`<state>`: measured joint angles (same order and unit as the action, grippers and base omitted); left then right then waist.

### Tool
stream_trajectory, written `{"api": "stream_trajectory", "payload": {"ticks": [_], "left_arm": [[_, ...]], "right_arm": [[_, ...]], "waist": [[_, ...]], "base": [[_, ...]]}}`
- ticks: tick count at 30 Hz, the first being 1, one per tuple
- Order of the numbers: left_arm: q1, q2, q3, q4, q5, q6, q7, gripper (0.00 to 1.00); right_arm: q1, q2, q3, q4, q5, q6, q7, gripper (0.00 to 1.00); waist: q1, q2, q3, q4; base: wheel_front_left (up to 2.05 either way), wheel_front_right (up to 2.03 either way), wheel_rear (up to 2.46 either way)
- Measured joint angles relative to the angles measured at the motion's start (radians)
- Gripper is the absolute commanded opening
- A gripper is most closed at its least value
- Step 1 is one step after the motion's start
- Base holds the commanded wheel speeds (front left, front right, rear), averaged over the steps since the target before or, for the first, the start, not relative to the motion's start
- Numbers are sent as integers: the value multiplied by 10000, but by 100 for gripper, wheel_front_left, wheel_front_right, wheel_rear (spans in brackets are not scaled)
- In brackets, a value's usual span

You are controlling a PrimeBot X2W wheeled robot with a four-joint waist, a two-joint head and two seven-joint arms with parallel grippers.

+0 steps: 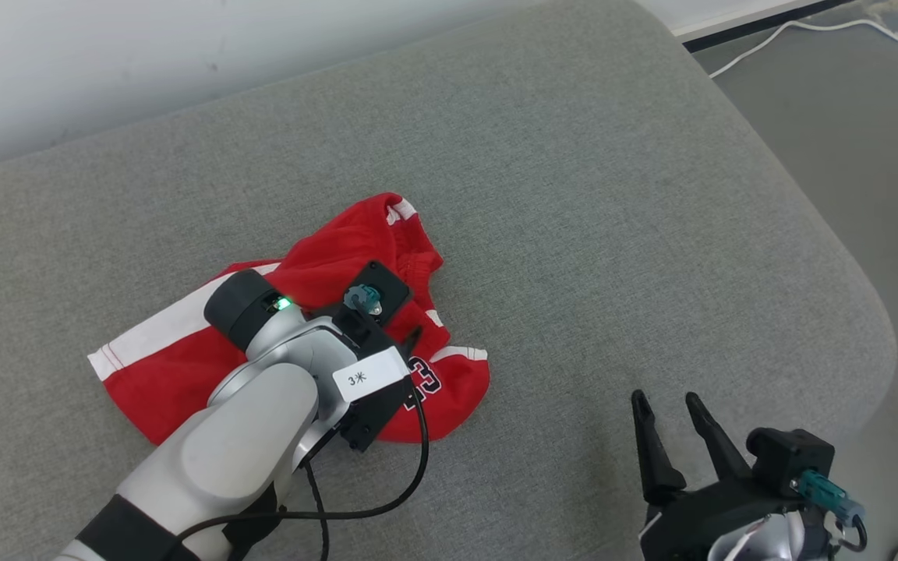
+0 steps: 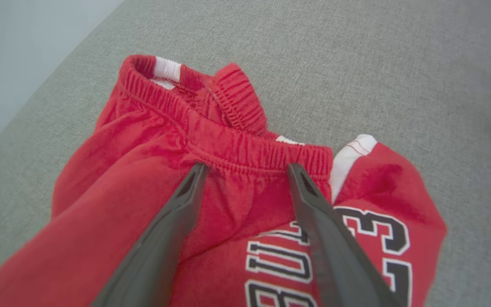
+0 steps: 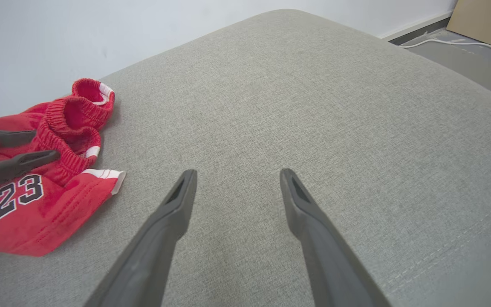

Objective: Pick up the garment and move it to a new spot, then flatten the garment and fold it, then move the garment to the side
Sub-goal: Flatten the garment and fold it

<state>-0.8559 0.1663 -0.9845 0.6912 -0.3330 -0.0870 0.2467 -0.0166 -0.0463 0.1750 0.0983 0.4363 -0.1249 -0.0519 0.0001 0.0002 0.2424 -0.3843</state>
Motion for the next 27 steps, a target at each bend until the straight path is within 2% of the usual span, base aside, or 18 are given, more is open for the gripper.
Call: {"api": "stream_trajectory", "payload": {"ticks": [1, 2, 3, 5, 12, 17, 27], "left_arm": [[0, -8, -6, 58, 0, -2, 0, 100], [0, -2, -2, 84, -2, -2, -15, 72], [0, 0, 0, 104, -2, -2, -56, 39], [-2, -44, 0, 121, -2, -12, -113, 0], [-156, -226, 31, 297, -25, -17, -499, 0], [-285, -673, 309, 192, -240, -42, -1166, 0], [-2291, -1083, 1195, -930, -805, -278, -2986, 0]], "right_arm": [[-72, 2, 61, 31, 38, 0, -15, 100], [-170, 6, 107, 44, 38, 2, -27, 100], [-233, 8, 125, 48, 50, 2, -61, 100], [-338, 8, 140, 105, 109, 2, -113, 100], [-361, 6, 178, 357, 219, 2, -291, 100], [-367, 6, 136, 548, 282, 0, -424, 100], [-439, 4, 224, 890, 299, 2, -541, 100]], "waist": [[0, 0, 15, 14], [0, 0, 26, 26], [0, -1, 33, 35], [0, 0, 43, 58], [0, 0, 23, 147], [0, -1, -57, 245], [0, -2, -373, 411]], "base": [[0, 0, 0], [0, 0, 0], [0, 0, 0], [0, 0, 0], [0, 0, 0], [0, 0, 0], [0, 0, 0]]}}
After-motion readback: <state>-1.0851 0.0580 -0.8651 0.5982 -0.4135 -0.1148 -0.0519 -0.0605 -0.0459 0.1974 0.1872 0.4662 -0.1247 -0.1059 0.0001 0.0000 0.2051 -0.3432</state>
